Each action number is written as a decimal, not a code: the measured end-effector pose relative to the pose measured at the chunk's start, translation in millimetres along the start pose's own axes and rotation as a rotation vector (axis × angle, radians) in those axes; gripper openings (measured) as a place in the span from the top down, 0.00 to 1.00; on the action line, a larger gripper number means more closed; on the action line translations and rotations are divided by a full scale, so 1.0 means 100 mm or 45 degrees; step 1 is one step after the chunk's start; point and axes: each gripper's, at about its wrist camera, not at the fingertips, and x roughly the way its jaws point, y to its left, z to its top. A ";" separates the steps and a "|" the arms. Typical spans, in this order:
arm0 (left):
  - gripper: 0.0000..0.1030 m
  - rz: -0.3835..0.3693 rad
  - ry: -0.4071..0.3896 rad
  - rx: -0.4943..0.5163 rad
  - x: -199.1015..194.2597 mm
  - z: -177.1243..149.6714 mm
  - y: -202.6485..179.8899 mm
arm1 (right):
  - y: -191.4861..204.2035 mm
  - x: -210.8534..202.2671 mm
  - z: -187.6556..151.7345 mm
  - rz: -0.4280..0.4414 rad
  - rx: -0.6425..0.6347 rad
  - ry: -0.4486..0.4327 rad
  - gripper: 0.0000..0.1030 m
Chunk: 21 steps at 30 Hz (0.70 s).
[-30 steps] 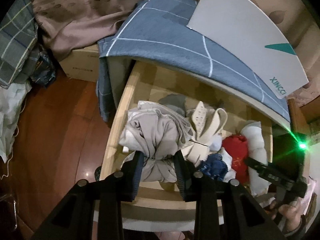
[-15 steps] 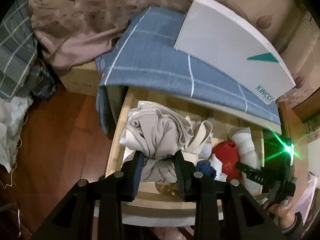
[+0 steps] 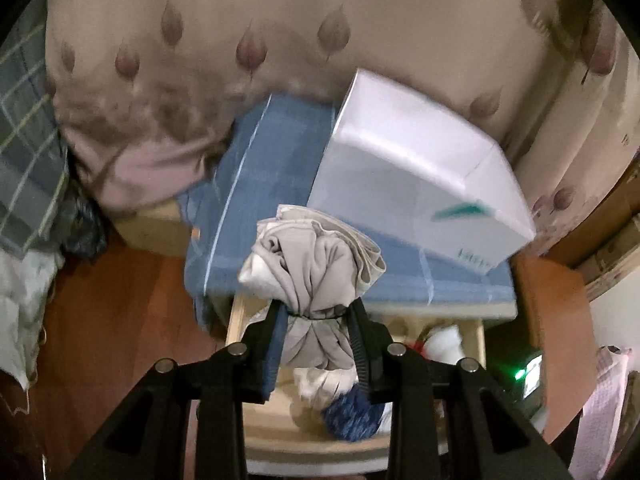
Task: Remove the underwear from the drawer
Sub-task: 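Carry the beige underwear into the white box and open the left tool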
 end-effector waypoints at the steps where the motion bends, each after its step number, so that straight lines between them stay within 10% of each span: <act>1: 0.70 -0.012 -0.036 0.009 -0.07 0.12 -0.04 | 0.02 0.01 0.02 -0.001 0.004 0.004 0.59; 12: 0.70 -0.108 -0.362 0.201 -0.36 1.25 -0.65 | 0.11 0.05 0.04 -0.030 -0.013 -0.001 0.59; 21: 0.70 -0.045 -0.133 0.279 0.67 1.58 -0.91 | 0.05 0.06 0.04 0.007 0.012 -0.001 0.59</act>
